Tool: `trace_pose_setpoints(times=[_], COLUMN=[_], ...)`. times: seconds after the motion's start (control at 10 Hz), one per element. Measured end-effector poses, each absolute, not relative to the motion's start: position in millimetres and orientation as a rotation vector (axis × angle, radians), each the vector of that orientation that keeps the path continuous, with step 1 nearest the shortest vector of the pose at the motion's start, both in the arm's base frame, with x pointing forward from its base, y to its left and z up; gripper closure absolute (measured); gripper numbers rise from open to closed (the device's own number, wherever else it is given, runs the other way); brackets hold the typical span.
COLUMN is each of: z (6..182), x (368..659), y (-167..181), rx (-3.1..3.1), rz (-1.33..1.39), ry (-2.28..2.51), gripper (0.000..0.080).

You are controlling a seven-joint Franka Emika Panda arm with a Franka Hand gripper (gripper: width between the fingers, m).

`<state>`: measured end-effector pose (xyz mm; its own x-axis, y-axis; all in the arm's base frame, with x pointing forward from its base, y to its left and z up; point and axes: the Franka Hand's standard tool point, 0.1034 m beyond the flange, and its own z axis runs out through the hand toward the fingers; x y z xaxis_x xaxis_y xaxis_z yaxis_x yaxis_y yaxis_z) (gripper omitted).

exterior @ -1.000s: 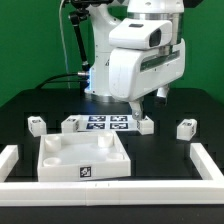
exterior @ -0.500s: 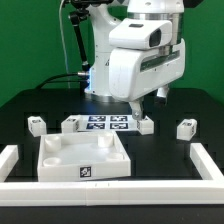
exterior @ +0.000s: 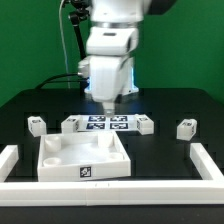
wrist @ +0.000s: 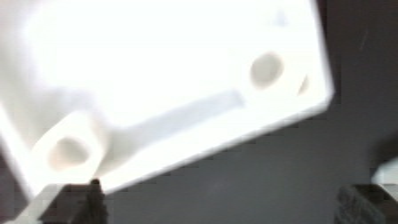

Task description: Assemble square table

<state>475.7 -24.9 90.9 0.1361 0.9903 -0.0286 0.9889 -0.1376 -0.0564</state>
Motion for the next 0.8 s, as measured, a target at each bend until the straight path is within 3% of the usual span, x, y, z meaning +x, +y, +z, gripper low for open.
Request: trace_pose_setpoints(times=[0.3,0.7,0.8], z=[68.1,65.1,48.6], x=[455,455,451], y=[-72,-74,-81], rx=[-2.003,-1.958,-1.944], rz=[0.084,0.086,0.068], ry=[-2.340,-2.380,-2.394], gripper=[0.0149,0.0149,0.0149])
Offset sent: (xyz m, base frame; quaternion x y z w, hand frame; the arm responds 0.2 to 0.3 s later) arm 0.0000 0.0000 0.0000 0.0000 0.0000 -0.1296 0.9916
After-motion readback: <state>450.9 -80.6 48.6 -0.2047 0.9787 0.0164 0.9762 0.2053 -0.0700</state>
